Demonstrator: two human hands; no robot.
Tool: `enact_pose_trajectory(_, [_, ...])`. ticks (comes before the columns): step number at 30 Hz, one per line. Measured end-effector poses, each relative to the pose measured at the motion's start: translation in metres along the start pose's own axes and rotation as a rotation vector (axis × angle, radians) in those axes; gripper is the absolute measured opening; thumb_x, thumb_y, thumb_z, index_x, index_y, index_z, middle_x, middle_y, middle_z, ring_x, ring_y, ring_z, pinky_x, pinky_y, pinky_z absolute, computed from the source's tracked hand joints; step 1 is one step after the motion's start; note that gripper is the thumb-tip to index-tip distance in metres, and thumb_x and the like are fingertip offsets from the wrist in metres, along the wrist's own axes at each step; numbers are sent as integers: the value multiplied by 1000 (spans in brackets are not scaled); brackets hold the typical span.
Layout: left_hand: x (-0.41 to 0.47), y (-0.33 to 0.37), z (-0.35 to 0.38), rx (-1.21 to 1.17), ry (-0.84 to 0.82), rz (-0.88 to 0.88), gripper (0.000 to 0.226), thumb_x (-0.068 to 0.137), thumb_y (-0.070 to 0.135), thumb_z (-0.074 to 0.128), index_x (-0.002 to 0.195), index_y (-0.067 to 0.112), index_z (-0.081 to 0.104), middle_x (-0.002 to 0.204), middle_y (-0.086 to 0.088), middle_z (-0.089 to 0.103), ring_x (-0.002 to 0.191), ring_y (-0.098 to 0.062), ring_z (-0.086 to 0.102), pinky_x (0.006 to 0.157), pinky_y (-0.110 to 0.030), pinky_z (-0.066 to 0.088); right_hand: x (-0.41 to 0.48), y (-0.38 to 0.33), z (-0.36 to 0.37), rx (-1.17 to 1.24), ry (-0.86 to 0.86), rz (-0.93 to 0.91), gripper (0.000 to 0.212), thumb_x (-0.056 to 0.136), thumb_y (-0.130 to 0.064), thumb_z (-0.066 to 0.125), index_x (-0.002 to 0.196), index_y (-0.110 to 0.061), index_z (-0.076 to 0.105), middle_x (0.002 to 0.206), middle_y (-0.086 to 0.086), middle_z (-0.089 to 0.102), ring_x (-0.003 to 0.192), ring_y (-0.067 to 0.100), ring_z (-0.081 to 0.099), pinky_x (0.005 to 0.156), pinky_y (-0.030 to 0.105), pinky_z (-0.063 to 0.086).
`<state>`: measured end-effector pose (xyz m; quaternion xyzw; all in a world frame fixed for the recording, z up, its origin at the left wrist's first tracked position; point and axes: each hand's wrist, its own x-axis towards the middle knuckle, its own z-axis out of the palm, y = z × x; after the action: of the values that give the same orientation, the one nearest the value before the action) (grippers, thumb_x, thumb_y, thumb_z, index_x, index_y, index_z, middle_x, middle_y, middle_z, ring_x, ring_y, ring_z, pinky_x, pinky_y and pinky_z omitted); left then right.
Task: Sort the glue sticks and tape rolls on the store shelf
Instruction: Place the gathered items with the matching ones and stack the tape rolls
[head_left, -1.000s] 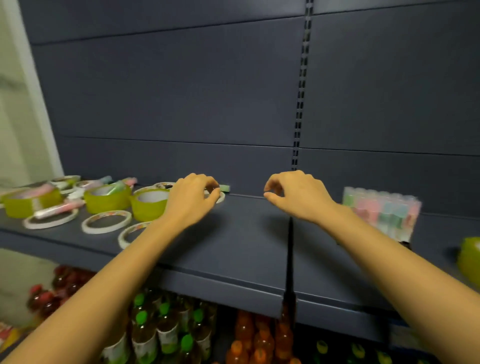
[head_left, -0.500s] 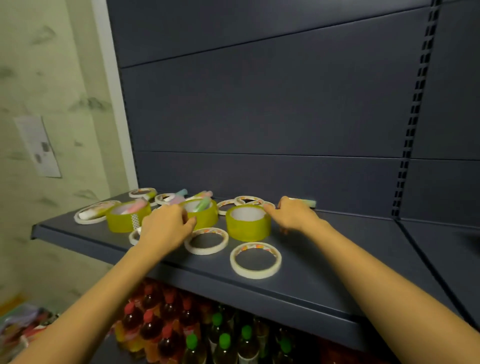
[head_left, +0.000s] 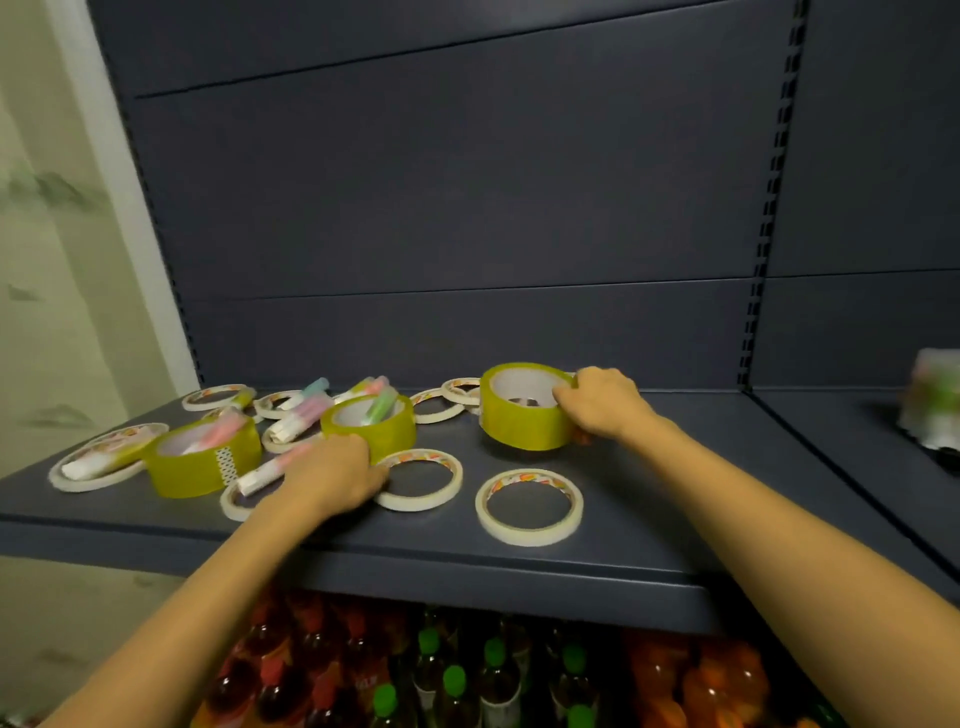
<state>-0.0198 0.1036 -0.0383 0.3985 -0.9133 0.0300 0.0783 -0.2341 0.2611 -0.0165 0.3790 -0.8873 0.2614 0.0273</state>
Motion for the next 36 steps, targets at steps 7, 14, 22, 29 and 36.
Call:
enact_pose_trajectory(7, [1, 50, -34, -56, 321, 125, 38, 90, 41, 48, 61, 16, 51, 94, -14, 68, 84, -35, 60, 67, -34, 43, -37, 56, -63, 0, 85, 86, 30, 91, -28, 41, 82, -4, 56, 76, 17, 65, 91, 34, 62, 83, 39, 50])
enact_pose_trajectory(14, [-12, 168, -48, -174, 319, 268, 43, 89, 49, 48, 68, 14, 61, 65, -3, 53, 64, -24, 48, 60, -29, 33, -98, 137, -129, -73, 170, 197, 30, 92, -28, 41, 80, -5, 56, 80, 20, 68, 88, 33, 62, 80, 37, 50])
enact_pose_trajectory(22, [-65, 321, -51, -320, 276, 459, 41, 89, 37, 51, 54, 15, 52, 55, -2, 50, 59, -25, 50, 55, -28, 34, -188, 251, -217, -121, 230, 314, 29, 90, -29, 41, 73, -9, 55, 61, 11, 65, 81, 29, 65, 70, 30, 41])
enact_pose_trajectory(29, [-118, 432, -47, -356, 284, 517, 44, 88, 41, 50, 53, 14, 48, 51, 0, 48, 52, -17, 44, 48, -23, 27, -257, 345, -284, -93, 278, 393, 39, 89, -29, 43, 87, 4, 62, 62, 14, 67, 74, 28, 63, 72, 35, 49])
enact_pose_trajectory(36, [-148, 515, -54, -386, 258, 586, 46, 87, 45, 49, 52, 14, 45, 53, -1, 46, 53, -18, 42, 49, -25, 27, -295, 427, -326, -113, 301, 474, 24, 89, -33, 44, 91, -11, 51, 54, 5, 63, 67, 22, 64, 69, 33, 47])
